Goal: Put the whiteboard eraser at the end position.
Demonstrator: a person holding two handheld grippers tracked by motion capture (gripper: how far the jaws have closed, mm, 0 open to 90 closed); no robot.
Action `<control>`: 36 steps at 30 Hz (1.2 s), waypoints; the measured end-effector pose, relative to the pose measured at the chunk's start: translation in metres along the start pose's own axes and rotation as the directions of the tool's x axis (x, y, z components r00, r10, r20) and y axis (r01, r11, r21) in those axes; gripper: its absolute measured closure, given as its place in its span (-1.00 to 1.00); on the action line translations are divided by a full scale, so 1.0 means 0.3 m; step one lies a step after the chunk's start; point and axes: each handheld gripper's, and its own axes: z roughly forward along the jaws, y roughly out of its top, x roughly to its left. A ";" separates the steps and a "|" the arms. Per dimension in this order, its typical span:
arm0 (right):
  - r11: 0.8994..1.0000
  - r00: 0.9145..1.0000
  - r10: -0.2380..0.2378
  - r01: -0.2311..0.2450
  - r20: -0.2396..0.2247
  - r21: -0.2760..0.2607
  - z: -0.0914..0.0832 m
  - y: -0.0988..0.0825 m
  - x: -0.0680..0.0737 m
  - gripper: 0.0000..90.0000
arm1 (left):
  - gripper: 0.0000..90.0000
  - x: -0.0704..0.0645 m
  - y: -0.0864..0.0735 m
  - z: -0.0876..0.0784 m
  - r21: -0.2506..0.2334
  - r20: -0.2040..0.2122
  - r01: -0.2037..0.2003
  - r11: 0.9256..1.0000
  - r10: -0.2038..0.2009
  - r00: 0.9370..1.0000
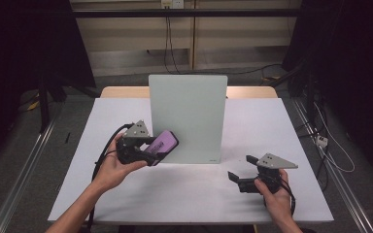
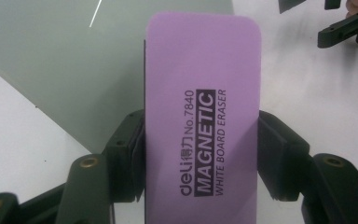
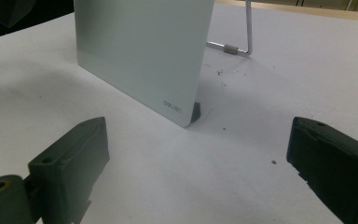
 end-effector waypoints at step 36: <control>1.000 1.000 0.002 -0.002 0.009 0.011 0.015 0.005 0.004 -0.88 | -0.09 -0.113 0.061 0.085 0.091 0.097 -0.110 0.990 0.102 0.990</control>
